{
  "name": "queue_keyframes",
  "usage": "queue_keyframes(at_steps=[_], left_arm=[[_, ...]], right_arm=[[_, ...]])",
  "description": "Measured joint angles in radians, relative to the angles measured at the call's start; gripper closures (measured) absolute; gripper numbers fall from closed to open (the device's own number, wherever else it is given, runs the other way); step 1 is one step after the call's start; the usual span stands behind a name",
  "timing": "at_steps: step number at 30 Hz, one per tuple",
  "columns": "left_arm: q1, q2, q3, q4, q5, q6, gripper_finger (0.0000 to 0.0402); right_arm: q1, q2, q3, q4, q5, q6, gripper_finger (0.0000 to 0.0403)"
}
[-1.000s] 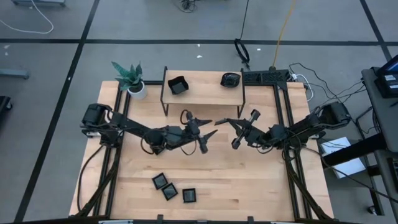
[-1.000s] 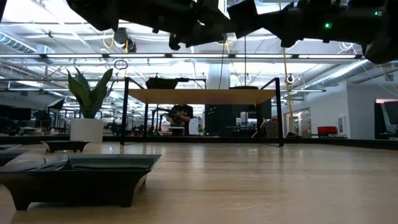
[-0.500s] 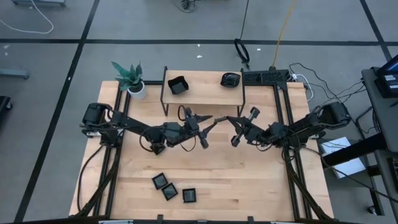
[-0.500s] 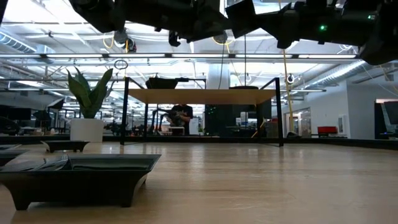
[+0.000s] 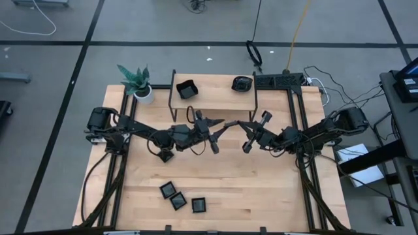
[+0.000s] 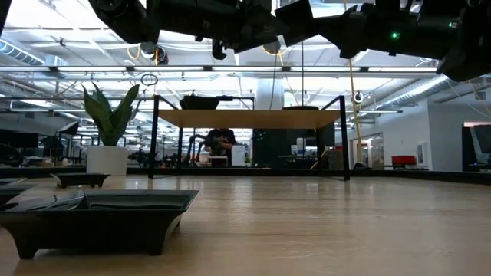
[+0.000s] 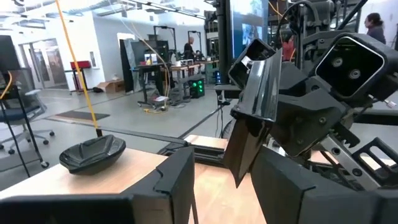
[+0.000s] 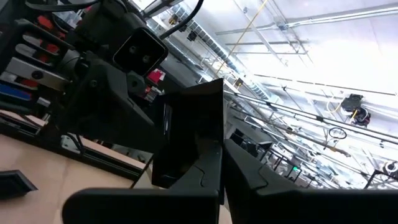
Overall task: Pick & Place Mini shaped plates
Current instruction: Put the black square plate on the shelf
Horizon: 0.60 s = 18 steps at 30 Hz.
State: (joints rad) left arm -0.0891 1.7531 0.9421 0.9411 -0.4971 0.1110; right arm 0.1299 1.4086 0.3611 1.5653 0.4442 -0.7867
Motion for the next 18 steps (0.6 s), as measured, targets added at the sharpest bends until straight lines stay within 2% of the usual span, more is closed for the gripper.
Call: queue_keyframes(at_steps=[6,9,14,18], left_arm=[[0.000,0.000,0.000,0.031,-0.001,-0.003,0.0258],[0.000,0.000,0.000,0.085,-0.001,-0.017,0.0290],[0.000,0.000,0.000,0.125,0.000,-0.018,0.0382],[0.000,0.000,0.000,0.127,0.002,-0.018,0.0385]], right_arm=[[0.000,0.000,0.000,-0.001,-0.003,0.015,0.0402],[0.002,0.000,0.000,-0.007,-0.006,0.015,0.0394],[0.005,0.000,0.000,-0.024,-0.069,0.016,0.0369],[0.011,-0.001,0.000,-0.026,-0.092,0.014,0.0348]])
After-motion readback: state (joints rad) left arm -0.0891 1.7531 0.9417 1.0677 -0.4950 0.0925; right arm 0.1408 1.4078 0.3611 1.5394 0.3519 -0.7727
